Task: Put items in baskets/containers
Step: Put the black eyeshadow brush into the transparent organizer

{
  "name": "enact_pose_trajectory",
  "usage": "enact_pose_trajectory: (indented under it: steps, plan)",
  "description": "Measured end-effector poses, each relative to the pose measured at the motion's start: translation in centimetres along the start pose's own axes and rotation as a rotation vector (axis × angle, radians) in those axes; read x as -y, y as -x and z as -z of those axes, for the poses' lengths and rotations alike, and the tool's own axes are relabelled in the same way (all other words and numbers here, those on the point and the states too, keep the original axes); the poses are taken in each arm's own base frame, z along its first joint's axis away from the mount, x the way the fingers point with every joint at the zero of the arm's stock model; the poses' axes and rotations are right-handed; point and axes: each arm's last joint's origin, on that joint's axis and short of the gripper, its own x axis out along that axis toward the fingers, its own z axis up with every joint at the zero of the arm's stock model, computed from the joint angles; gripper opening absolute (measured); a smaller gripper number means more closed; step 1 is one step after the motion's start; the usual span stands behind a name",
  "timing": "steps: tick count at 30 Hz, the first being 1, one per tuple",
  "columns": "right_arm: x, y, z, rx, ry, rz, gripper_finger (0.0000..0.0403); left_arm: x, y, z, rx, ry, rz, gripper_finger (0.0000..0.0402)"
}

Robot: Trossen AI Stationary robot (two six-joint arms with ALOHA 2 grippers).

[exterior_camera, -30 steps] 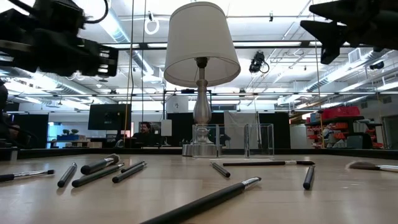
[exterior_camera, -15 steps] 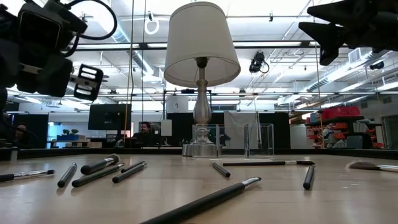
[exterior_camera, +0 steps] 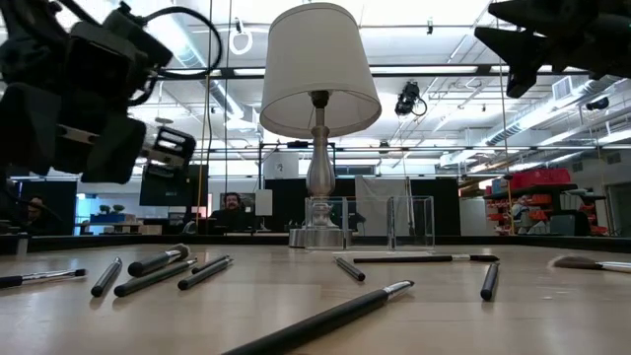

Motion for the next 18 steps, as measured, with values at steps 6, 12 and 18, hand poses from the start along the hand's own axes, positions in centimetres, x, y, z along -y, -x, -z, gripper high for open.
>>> enact_pose_trajectory:
  steps: [6, 12, 18]
  plan:
    - [0.0, 0.0, -0.2, 0.019, -0.017, -0.001, 0.0159, -0.6, -2.5, 0.2, -0.121, 0.066, 0.058, 0.0094]
    - [0.0, 0.0, -0.2, 0.015, -0.023, -0.002, 0.0159, -0.4, -3.5, 1.3, -0.183, 0.092, 0.089, 0.0094]
    - [0.0, 0.0, 0.0, 0.002, -0.044, -0.002, 0.0159, -0.4, -3.8, 1.7, -0.208, 0.089, 0.074, 0.0094]
